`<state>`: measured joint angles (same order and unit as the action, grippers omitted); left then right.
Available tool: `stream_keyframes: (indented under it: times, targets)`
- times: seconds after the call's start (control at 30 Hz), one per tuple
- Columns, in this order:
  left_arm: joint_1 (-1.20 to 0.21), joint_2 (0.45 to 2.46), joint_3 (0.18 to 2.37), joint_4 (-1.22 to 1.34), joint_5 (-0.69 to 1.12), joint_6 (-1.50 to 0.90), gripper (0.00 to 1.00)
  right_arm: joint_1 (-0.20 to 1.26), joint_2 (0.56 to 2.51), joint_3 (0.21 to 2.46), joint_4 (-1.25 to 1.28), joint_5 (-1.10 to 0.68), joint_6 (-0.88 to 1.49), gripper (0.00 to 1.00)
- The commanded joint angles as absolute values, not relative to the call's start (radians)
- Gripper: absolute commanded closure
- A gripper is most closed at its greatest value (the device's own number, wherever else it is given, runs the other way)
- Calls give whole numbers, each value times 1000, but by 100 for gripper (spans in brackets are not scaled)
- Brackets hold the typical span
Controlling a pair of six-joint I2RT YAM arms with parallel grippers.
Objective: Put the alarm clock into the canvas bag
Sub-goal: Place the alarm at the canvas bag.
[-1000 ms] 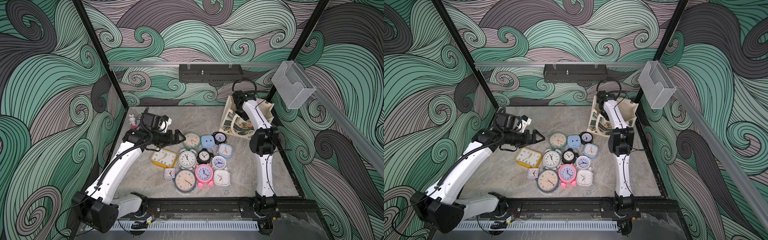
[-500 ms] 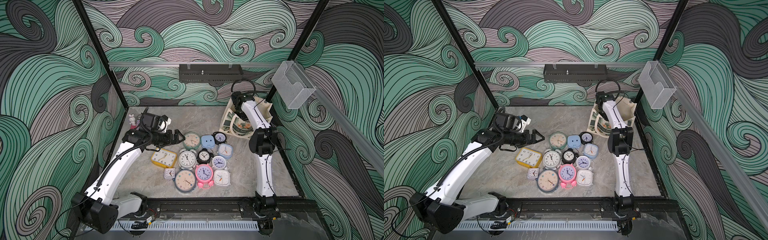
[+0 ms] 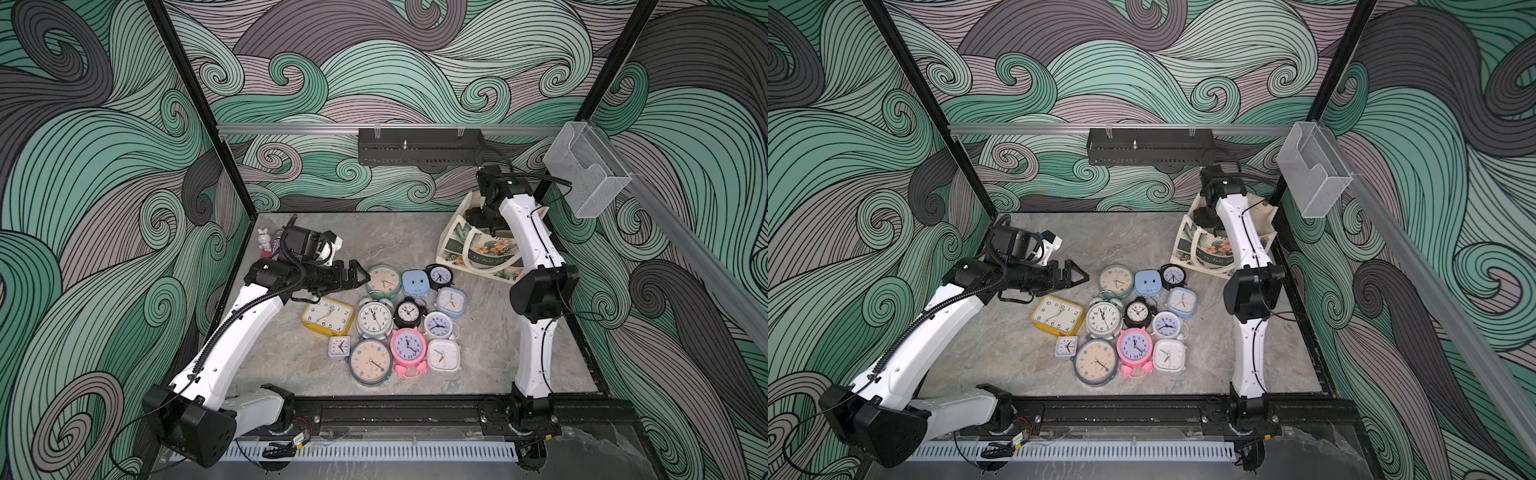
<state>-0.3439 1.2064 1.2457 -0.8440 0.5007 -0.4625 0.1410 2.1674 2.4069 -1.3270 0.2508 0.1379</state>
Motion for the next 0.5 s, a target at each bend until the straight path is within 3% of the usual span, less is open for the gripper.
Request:
stream_keyframes:
  times: [0.0,0.17,0.47]
  targets:
    - [-349,1183,1273,-879,486,-432,1,121,2087,2439,-1351,215,186,10]
    - [-350,1162,1247,-878,491,-423,1,86,2028,2422,-1342,171,204,12]
    - [-351,1118,1208,-879,498,-409,1,6,1891,2356,-1313,333,251,16]
